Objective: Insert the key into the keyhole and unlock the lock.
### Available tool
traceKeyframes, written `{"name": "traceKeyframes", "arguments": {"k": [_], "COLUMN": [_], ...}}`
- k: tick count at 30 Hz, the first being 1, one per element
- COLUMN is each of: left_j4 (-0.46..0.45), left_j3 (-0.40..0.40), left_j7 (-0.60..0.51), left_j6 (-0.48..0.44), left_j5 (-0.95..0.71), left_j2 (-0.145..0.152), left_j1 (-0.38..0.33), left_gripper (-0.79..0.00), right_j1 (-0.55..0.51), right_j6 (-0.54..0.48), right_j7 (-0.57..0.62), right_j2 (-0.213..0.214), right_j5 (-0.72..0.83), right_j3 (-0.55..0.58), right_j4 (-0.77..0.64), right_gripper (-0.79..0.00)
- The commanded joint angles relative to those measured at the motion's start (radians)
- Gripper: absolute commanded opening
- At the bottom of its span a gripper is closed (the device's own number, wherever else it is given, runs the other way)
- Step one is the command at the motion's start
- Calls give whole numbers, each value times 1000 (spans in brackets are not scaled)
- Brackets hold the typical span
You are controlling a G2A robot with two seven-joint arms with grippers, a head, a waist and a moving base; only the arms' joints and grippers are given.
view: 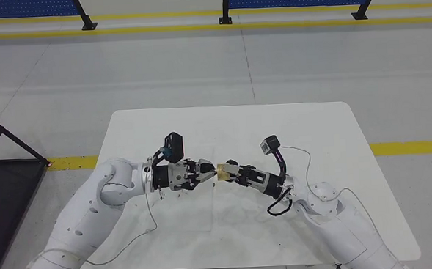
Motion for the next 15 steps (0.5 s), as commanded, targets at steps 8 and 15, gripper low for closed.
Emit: {"name": "traceKeyframes", "arguments": {"k": [8, 15], "left_j4": [-30, -47], "left_j3": [-7, -15], "left_j7": [114, 190], "left_j6": [0, 0], "left_j5": [144, 240], "left_j2": [6, 12], "left_j1": [21, 36], "left_gripper": [-785, -785], "right_j1": [0, 0], "right_j6": [0, 0], "right_j7": [0, 0], "right_j2": [0, 0], "right_j5": [0, 0], "right_j3": [0, 0], "right_j4": [0, 0], "right_gripper": [-785, -785]}}
